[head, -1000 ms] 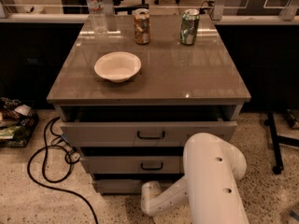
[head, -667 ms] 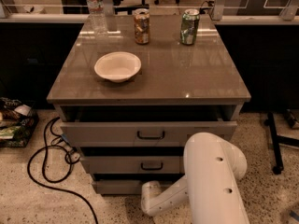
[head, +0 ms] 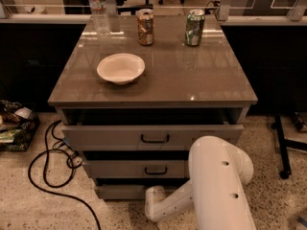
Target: Open bottom drawer
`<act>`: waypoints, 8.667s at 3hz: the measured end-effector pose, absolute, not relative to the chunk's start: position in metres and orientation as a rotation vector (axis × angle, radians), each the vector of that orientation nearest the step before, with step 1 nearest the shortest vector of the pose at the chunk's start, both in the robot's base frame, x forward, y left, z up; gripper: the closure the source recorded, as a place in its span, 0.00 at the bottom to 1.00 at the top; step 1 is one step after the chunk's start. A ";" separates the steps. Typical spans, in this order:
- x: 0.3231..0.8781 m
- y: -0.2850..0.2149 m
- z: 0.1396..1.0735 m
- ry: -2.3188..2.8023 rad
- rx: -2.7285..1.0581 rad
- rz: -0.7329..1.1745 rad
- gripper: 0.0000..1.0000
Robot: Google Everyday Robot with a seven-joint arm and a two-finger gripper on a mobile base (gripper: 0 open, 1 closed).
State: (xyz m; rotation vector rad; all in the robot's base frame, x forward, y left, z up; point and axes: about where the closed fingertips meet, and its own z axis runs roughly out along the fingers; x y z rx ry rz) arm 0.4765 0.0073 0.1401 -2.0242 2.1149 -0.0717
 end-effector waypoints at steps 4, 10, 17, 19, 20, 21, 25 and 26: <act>0.477 0.007 0.140 2.115 -2.024 -0.072 0.83; 0.479 0.008 0.143 2.120 -2.036 -0.088 0.00; 0.492 0.010 0.149 2.105 -2.085 -0.115 1.00; 0.482 0.015 0.154 2.097 -2.101 -0.124 1.00; 0.469 0.017 0.156 2.100 -2.112 -0.111 1.00; 0.470 0.017 0.156 2.100 -2.112 -0.112 1.00; 0.423 0.022 0.160 2.125 -2.134 -0.020 1.00; 0.422 0.022 0.160 2.125 -2.136 -0.018 0.82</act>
Offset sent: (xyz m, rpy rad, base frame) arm 0.0878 -0.0240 -0.1154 -0.0589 0.5675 -0.1413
